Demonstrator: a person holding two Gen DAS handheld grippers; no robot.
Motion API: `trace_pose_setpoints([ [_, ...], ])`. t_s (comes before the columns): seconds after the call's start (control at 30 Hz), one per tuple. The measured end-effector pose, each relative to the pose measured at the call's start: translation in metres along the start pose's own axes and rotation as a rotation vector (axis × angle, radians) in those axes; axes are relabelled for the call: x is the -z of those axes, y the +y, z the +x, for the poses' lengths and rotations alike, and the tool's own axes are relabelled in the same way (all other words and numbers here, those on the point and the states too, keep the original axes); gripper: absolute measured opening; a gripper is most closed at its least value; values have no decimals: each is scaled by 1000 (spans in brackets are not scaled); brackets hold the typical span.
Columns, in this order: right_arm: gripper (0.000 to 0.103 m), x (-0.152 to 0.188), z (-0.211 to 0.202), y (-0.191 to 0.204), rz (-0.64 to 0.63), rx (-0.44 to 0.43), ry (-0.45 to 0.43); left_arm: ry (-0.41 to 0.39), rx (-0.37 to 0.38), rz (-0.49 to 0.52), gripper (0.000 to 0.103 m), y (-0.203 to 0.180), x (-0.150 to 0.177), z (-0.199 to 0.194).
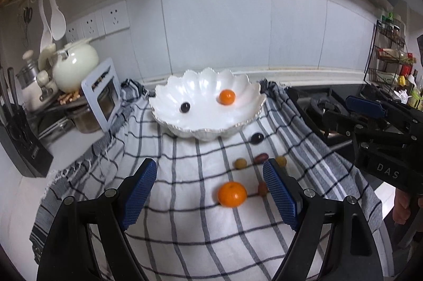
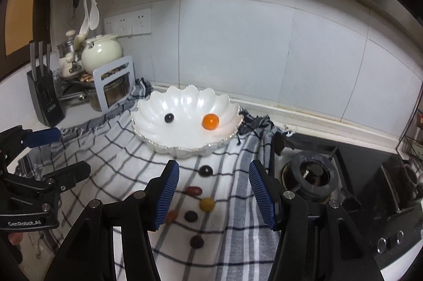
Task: Organize fruits
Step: 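Withdraw both open tools from the bowl back over the fruits, then grasp the large mandarin with the left tool while the right tool grasps a black plum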
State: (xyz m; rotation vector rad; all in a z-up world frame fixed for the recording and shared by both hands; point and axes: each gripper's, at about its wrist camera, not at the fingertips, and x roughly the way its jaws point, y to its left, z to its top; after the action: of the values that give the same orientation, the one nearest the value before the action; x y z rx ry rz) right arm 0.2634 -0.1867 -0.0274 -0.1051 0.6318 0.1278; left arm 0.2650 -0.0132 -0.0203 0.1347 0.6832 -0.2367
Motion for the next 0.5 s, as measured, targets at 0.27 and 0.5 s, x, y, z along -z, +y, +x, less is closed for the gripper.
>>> trace_pose_setpoints([
  [0.27,56,25,9,2,23,-34,67,68,27,-1,83,-3,18,15],
  [0.5,56,42,22,6,14,-35,114,103,29,12,83,-3,28,28],
])
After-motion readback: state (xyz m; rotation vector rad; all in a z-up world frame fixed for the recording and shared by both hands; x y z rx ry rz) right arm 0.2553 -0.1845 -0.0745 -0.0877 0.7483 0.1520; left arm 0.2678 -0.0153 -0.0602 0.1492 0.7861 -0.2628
